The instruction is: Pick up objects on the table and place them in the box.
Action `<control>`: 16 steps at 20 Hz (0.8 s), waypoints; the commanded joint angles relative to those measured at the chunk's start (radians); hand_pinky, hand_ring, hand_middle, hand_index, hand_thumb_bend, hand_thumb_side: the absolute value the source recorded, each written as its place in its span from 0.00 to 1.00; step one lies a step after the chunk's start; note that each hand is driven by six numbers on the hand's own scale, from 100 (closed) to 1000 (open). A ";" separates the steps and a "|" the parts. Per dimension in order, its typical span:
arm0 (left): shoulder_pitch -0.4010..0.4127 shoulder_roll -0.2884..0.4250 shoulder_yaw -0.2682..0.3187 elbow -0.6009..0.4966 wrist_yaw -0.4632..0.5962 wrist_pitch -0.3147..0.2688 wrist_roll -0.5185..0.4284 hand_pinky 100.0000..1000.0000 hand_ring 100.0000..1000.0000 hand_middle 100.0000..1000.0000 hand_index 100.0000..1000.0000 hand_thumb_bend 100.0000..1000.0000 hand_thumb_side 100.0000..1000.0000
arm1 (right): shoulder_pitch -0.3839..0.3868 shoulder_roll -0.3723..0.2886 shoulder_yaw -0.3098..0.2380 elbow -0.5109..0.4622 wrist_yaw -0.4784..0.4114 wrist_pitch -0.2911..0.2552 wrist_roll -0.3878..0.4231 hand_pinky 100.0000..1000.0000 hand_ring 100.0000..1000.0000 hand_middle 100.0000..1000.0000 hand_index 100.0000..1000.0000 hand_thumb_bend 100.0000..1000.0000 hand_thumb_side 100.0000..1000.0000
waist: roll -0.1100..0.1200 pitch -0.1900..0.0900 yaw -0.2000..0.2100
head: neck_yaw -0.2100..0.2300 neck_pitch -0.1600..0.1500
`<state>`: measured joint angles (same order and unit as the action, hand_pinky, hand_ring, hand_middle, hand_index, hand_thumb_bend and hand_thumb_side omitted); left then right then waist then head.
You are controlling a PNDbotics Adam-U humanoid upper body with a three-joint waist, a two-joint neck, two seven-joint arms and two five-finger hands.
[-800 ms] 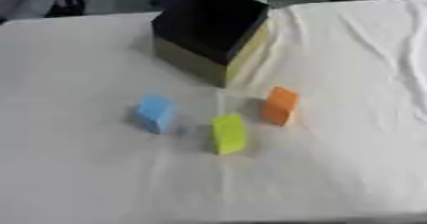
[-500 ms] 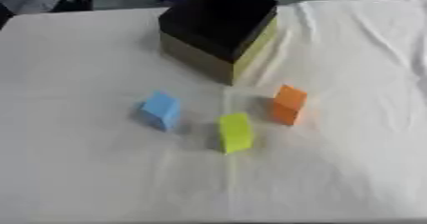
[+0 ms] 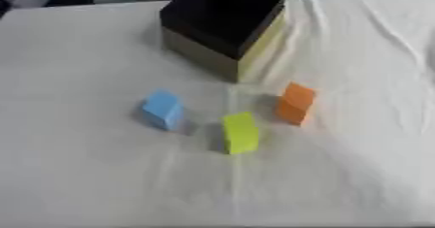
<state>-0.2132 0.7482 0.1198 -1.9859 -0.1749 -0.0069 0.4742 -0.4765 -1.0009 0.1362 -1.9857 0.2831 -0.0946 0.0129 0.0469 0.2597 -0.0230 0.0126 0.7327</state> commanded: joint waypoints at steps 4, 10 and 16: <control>-0.027 0.040 -0.010 -0.014 -0.027 0.011 -0.021 0.69 0.73 0.75 0.89 0.55 0.93 | -0.043 -0.050 0.013 -0.014 0.040 -0.002 0.025 0.77 0.82 0.81 0.84 0.13 1.00 | -0.002 0.006 0.005 | -0.020 0.010; -0.050 0.063 -0.034 -0.014 -0.063 0.016 -0.050 0.69 0.73 0.75 0.89 0.54 0.93 | -0.089 -0.059 0.053 -0.014 0.077 0.007 0.062 0.77 0.82 0.81 0.84 0.12 1.00 | -0.004 0.017 0.007 | -0.033 -0.015; -0.062 0.072 -0.050 -0.014 -0.070 0.007 -0.070 0.69 0.73 0.76 0.90 0.51 0.93 | -0.113 -0.058 0.072 -0.014 0.082 0.007 0.084 0.77 0.82 0.81 0.84 0.12 1.00 | -0.004 0.015 0.004 | -0.035 -0.028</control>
<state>-0.2644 0.7767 0.0664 -1.9860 -0.2391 0.0036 0.4105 -0.5734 -1.0209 0.2165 -1.9857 0.3566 -0.0867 0.0926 0.0445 0.2911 -0.0190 -0.0208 0.7153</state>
